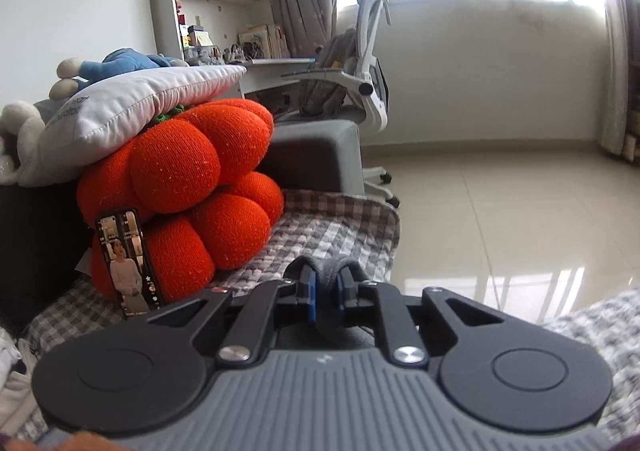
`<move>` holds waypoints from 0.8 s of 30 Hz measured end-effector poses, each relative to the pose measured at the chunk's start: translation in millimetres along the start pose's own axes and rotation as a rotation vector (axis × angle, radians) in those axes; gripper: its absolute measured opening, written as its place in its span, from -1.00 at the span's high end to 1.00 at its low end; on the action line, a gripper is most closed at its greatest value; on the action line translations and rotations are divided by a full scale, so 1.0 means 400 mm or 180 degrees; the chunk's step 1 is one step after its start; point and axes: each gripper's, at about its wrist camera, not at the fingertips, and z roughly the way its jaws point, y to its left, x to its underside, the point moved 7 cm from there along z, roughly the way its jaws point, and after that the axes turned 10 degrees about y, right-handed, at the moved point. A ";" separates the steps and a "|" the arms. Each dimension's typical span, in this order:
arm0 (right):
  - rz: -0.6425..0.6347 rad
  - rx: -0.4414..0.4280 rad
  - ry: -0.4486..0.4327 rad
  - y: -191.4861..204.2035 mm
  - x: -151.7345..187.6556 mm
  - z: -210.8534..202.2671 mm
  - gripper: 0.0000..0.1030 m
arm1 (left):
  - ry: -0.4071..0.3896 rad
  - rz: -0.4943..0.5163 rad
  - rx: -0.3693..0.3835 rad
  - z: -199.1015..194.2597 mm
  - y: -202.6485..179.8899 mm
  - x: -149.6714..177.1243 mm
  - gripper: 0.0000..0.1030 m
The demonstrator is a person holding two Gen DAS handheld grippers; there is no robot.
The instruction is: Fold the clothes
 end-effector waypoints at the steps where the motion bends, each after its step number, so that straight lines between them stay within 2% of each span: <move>1: -0.0001 -0.0011 0.0040 -0.002 0.003 0.000 0.71 | 0.0012 0.0006 -0.0003 0.003 0.000 0.000 -0.08; 2: -0.0001 -0.0023 0.0079 -0.004 0.006 0.000 0.67 | 0.0025 0.0013 -0.0004 0.005 -0.001 0.000 -0.10; 4: -0.0001 -0.0036 0.0122 -0.009 0.011 -0.004 0.18 | 0.0070 0.0049 -0.0010 0.013 -0.005 0.003 -0.13; 5: 0.0001 -0.0051 0.0080 -0.013 0.012 -0.013 -0.20 | 0.0098 0.0075 -0.0015 0.017 -0.008 0.006 -0.13; 7: 0.0012 -0.0093 0.0018 -0.023 0.015 -0.030 -0.22 | 0.0149 0.0126 -0.0027 0.025 -0.014 0.011 -0.14; 15: 0.0222 -0.0089 0.0064 -0.099 0.040 -0.092 -0.23 | 0.0309 0.0236 -0.0082 0.052 -0.020 0.028 -0.17; 24: 0.0511 0.0170 0.0123 -0.249 0.122 -0.182 -0.24 | 0.0436 0.0228 -0.0100 0.071 -0.013 0.038 -0.18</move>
